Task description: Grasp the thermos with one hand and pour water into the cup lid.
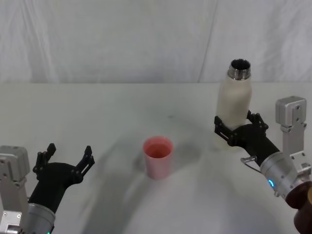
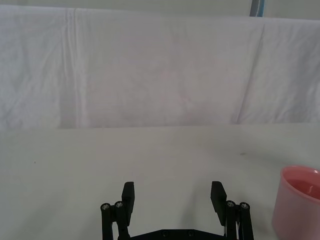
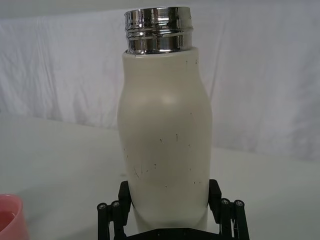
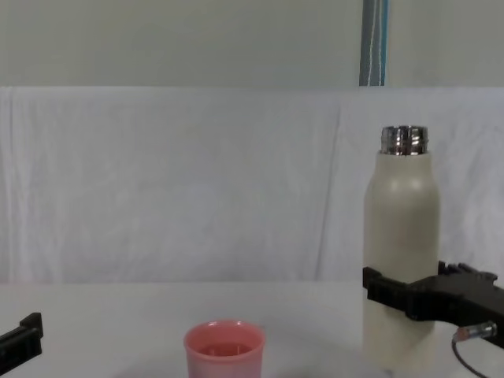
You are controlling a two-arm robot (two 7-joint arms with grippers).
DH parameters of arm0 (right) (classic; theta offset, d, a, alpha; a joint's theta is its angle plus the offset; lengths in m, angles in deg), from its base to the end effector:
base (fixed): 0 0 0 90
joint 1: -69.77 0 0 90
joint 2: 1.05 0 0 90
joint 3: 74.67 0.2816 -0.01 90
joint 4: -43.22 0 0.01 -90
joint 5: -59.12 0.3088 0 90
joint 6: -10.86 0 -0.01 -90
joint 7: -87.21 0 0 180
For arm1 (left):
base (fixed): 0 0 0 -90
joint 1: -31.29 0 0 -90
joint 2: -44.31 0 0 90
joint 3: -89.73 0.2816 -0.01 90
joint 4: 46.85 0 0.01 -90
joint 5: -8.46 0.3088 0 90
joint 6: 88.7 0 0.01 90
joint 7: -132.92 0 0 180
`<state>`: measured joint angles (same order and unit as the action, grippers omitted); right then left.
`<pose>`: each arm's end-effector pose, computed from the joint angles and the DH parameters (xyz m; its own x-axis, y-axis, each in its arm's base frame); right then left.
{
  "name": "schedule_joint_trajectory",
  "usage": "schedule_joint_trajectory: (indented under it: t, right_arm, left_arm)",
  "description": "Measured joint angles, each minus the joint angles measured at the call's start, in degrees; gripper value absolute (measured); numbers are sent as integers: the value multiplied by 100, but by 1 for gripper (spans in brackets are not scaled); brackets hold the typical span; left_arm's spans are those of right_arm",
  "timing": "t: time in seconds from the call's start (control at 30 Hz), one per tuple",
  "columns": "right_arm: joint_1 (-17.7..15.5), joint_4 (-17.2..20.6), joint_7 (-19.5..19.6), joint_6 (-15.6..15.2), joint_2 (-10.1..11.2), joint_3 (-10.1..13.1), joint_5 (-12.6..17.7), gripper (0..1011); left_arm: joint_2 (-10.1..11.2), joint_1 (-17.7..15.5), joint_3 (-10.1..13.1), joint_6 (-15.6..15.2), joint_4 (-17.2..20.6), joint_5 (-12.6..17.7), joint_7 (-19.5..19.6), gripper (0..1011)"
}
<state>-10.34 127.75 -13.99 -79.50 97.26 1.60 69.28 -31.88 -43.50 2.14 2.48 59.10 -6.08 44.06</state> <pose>0.3690 0.0301 -0.2705 0.4052 -0.9142 0.0093 0.9136 0.4053 0.0321 0.2551 0.0356 -0.2774 0.1244 0.9917 -0.0325 -0.9921 0.1239 -0.0174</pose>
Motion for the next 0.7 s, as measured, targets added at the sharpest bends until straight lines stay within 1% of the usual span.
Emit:
schedule_joint_trajectory:
  t: [0.2,0.3,0.4,0.43,0.47,0.5,0.57,0.6,0.63,0.7]
  right_arm:
    - [-67,311,48,-47,167,-34,-264,950]
    - [-120,541,98,-68,311,-79,-556,950]
    - [-151,677,142,-83,396,-112,-781,950]
    - [-174,766,185,-89,448,-138,-952,950]
    - [-182,796,202,-90,465,-146,-1011,950]
    - [-206,877,241,-92,513,-164,-1192,950]
    - [-236,961,283,-94,566,-194,-1390,950]
    - [-243,985,294,-93,580,-202,-1435,950]
    - [-276,1075,336,-93,632,-237,-1644,950]
    - [-302,1133,375,-90,670,-270,-1812,950]
  left_arm:
    - [0,0,0,0,0,0,0,1001]
    - [0,0,0,0,0,0,0,1001]
    - [0,0,0,0,0,0,0,1001]
    - [0,0,0,0,0,0,0,1001]
    - [0,0,0,0,0,0,0,1001]
    - [0,0,0,0,0,0,0,1001]
    - [0,0,0,0,0,0,0,1001]
    - [0,0,0,0,0,0,0,1001]
    - [0,0,0,0,0,0,0,1001]
    - [0,0,0,0,0,0,0,1001]
